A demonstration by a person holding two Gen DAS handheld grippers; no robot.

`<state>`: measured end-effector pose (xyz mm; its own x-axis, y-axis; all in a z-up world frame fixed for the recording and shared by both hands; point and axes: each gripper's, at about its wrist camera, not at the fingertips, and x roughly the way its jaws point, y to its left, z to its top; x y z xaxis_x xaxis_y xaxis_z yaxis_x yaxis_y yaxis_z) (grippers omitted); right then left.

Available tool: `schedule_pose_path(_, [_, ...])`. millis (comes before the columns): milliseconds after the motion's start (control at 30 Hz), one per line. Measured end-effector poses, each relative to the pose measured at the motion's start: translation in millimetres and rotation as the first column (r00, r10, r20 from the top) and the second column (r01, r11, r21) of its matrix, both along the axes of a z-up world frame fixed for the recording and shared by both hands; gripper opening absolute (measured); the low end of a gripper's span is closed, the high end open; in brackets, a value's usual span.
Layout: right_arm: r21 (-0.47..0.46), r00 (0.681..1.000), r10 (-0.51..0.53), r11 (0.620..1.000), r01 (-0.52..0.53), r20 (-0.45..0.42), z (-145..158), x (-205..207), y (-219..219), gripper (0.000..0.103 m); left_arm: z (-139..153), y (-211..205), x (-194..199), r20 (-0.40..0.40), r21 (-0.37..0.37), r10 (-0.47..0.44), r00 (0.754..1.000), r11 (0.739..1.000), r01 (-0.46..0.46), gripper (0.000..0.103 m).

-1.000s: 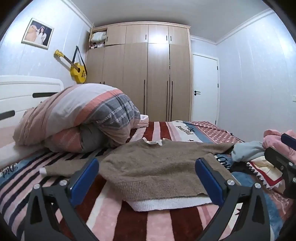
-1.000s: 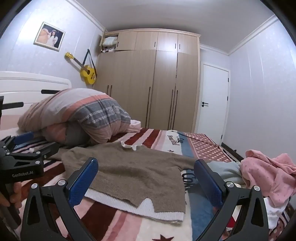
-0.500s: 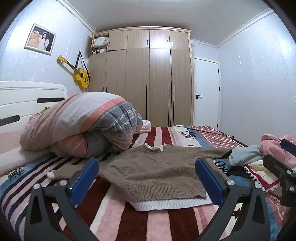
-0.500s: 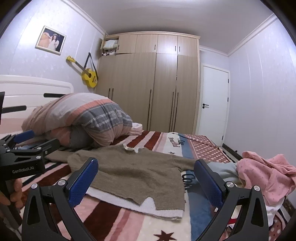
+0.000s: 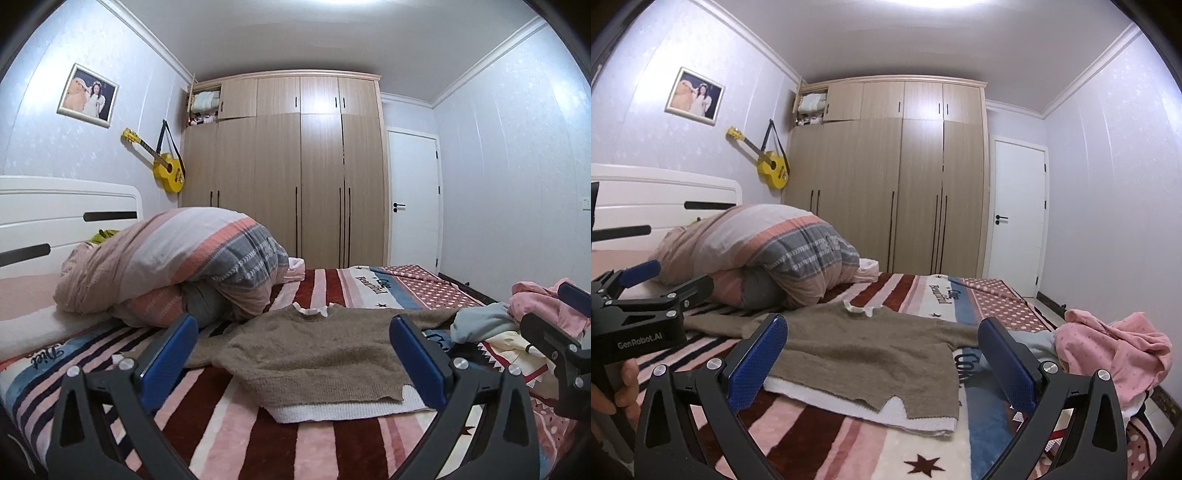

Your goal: Fold small clothes

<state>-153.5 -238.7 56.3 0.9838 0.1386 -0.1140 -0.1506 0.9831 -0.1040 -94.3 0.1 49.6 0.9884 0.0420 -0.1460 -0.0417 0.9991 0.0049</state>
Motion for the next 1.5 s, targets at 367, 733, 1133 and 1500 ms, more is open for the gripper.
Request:
schedule_pose_path(367, [0.016, 1.000, 0.002, 1.000, -0.002, -0.011, 5, -12, -4, 0.102, 9, 3, -13, -0.016, 0.000, 0.014, 1.000, 1.000, -0.014, 0.102])
schedule_pose_path(733, [0.037, 1.000, 0.007, 0.999, -0.006, -0.004, 7, -17, -9, 0.102, 14, 5, -18, -0.015, -0.005, 0.031, 0.999, 1.000, -0.031, 0.102])
schedule_pose_path(1133, [0.054, 1.000, 0.015, 0.998, -0.015, 0.001, 10, -21, -11, 0.102, 15, 6, -19, -0.018, -0.007, 0.030, 0.999, 1.000, -0.030, 0.102])
schedule_pose_path(1500, [0.049, 1.000, -0.001, 0.999, 0.001, -0.006, 0, -13, -15, 0.102, -1, 14, -7, -0.011, -0.032, 0.029, 1.000, 0.999, -0.030, 0.102])
